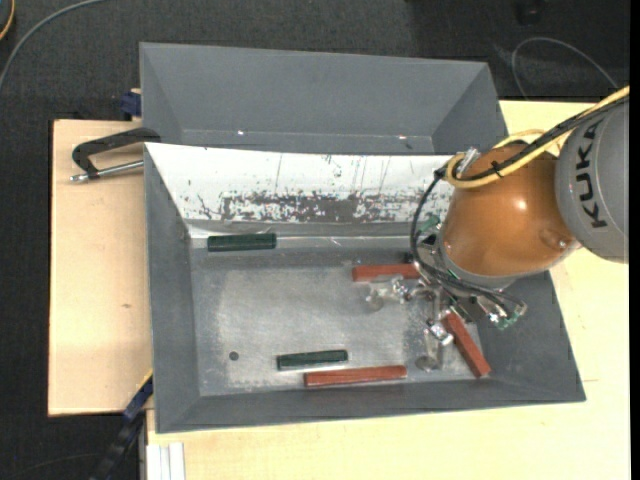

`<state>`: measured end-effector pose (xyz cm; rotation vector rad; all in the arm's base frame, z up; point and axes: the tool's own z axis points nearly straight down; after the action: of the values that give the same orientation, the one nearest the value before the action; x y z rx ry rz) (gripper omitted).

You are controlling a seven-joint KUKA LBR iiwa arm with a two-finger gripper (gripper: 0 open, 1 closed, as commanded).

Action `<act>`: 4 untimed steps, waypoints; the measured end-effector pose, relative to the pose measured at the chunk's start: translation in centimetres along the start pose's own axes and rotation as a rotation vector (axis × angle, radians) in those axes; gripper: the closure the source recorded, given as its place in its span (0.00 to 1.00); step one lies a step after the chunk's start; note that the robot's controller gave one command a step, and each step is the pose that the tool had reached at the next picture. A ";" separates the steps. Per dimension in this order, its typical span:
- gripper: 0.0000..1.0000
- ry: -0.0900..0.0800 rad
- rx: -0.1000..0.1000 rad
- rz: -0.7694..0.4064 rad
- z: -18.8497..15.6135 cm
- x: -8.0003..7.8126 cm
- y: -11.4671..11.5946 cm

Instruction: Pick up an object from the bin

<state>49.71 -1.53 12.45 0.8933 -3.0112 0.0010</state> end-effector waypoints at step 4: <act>1.00 -0.014 0.008 -0.559 4.8 -4.2 -10.3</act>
Offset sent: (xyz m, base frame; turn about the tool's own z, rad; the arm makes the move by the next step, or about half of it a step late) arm 0.0050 0.0277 -0.0535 -0.1273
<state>58.88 -7.89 7.60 1.6969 -2.6607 0.0060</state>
